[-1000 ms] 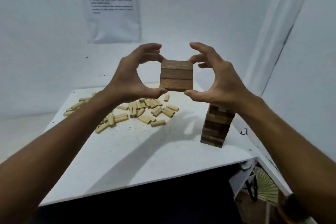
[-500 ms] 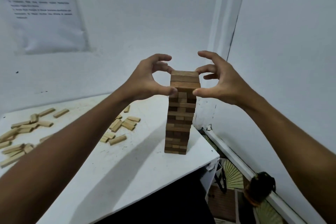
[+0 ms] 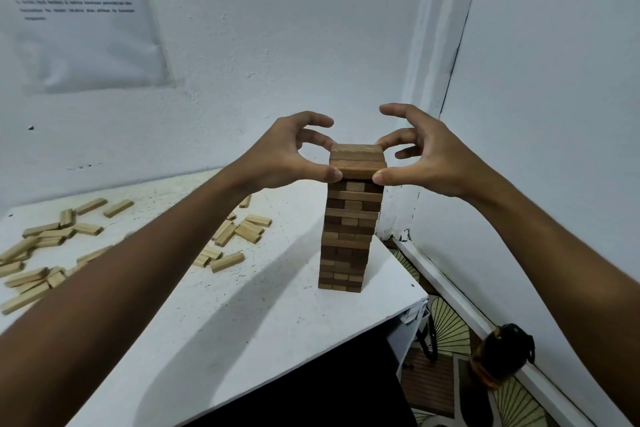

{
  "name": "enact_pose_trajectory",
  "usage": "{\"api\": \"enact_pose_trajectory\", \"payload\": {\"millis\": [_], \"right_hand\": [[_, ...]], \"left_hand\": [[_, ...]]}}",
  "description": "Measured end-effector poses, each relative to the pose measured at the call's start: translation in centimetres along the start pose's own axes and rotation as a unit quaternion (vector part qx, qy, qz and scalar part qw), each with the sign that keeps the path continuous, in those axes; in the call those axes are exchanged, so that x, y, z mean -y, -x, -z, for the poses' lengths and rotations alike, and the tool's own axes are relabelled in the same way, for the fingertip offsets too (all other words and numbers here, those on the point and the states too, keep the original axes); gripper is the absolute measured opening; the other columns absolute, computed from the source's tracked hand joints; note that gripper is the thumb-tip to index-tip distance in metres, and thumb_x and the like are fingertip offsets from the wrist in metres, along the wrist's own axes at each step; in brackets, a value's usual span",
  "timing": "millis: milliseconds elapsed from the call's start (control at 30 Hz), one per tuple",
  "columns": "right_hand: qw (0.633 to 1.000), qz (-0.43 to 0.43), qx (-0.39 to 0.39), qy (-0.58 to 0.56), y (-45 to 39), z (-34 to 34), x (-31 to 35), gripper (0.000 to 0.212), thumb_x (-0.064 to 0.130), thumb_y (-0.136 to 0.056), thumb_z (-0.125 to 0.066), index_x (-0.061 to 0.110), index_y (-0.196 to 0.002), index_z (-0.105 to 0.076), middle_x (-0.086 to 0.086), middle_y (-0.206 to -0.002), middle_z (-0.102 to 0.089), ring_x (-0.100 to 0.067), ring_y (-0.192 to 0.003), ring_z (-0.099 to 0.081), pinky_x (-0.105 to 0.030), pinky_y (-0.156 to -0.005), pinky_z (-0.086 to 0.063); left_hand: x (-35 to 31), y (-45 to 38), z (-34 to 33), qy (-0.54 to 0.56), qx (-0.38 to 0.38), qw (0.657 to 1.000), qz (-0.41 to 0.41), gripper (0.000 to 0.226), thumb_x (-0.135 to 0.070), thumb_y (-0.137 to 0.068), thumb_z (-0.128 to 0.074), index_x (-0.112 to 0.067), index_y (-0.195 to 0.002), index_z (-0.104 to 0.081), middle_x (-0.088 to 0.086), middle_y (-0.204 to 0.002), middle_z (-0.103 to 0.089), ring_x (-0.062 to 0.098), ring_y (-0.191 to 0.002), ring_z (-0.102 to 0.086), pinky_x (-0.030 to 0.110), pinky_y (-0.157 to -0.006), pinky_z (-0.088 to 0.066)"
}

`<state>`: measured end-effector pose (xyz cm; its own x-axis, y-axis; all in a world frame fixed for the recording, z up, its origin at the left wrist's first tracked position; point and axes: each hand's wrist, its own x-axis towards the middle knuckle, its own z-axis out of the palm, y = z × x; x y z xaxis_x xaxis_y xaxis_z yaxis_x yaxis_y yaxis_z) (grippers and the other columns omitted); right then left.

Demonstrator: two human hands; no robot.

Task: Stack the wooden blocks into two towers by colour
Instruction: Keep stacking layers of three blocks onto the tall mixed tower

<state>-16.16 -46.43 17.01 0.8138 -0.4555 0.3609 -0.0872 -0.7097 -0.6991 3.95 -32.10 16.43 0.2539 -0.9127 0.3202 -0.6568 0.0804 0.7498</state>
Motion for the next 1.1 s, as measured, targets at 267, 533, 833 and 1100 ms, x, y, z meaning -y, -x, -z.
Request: {"api": "enact_pose_trajectory", "payload": {"millis": [267, 533, 833, 1100], "right_hand": [[1.0, -0.007, 0.005, 0.011, 0.15, -0.1, -0.23, 0.096, 0.019, -0.068, -0.086, 0.024, -0.147, -0.033, 0.012, -0.101, -0.067, -0.001, -0.105, -0.059, -0.029, -0.096, -0.047], [1.0, -0.012, 0.011, 0.017, 0.17, -0.17, -0.31, 0.1, 0.023, -0.068, -0.085, 0.022, -0.151, -0.028, 0.016, -0.103, -0.066, 0.0, -0.107, -0.057, -0.029, -0.097, -0.045], [1.0, -0.015, 0.007, 0.025, 0.38, -0.19, -0.32, 0.101, 0.026, -0.068, -0.085, 0.023, -0.151, -0.028, 0.018, -0.102, -0.064, 0.002, -0.106, -0.056, -0.028, -0.096, -0.045], [1.0, -0.011, 0.01, 0.023, 0.35, -0.33, -0.54, 0.105, 0.031, -0.065, -0.088, 0.026, -0.151, -0.027, 0.014, -0.107, -0.065, -0.001, -0.11, -0.056, -0.032, -0.097, -0.046]], "left_hand": [[-0.12, -0.11, -0.17, -0.011, 0.019, 1.0, 0.01, 0.101, -0.054, -0.045, -0.08, -0.02, -0.135, -0.048, -0.008, -0.107, -0.07, 0.008, -0.114, -0.059, 0.015, -0.089, -0.038], [-0.07, -0.1, -0.08, -0.015, 0.023, 1.0, 0.012, 0.098, -0.051, -0.047, -0.081, -0.02, -0.134, -0.049, -0.009, -0.108, -0.069, -0.001, -0.112, -0.058, 0.024, -0.1, -0.034], [-0.37, 0.14, -0.1, -0.013, 0.025, 0.999, 0.023, 0.095, -0.053, -0.046, -0.081, -0.026, -0.131, -0.05, -0.009, -0.111, -0.068, 0.004, -0.114, -0.058, 0.037, -0.106, -0.037], [-0.41, 0.44, -0.03, -0.014, 0.026, 0.999, 0.025, 0.096, -0.053, -0.047, -0.079, -0.023, -0.134, -0.052, -0.014, -0.111, -0.067, 0.002, -0.115, -0.057, 0.038, -0.105, -0.041]]}}
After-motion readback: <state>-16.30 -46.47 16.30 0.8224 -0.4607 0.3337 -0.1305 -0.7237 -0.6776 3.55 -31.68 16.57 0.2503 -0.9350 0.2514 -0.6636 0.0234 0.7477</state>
